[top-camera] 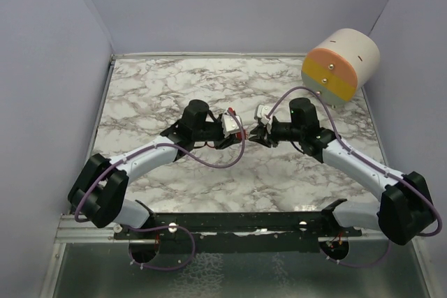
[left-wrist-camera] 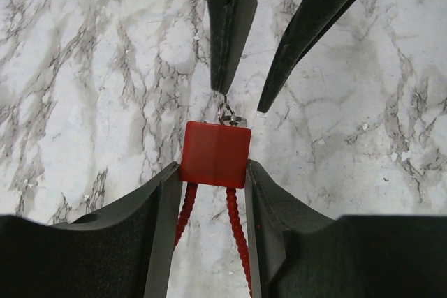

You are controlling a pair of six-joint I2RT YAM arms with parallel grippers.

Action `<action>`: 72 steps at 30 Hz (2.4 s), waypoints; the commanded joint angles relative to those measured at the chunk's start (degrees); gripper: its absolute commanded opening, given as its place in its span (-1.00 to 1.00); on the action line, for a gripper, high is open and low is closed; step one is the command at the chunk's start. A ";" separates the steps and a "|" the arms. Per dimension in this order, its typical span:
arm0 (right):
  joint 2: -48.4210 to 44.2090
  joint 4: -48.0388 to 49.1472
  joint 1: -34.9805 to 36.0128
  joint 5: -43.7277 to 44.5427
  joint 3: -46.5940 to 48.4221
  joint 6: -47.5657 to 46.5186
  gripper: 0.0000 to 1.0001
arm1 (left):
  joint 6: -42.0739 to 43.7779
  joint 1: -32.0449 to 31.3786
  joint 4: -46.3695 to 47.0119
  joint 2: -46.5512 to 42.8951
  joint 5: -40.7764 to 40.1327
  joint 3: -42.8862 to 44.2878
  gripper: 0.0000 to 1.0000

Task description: Unlock with the key

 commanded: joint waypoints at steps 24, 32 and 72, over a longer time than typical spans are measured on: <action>-2.65 25.53 0.31 24.05 -6.45 63.27 0.27 | -19.34 0.01 16.00 0.95 -17.66 -1.07 -1.00; -3.65 36.81 -0.01 25.99 -14.08 80.36 0.31 | -22.18 -2.01 17.87 2.53 -22.14 -0.29 -1.00; 1.60 45.58 -0.07 34.28 -18.77 91.96 -0.49 | -30.90 -15.02 24.74 4.28 -37.75 -0.56 -1.00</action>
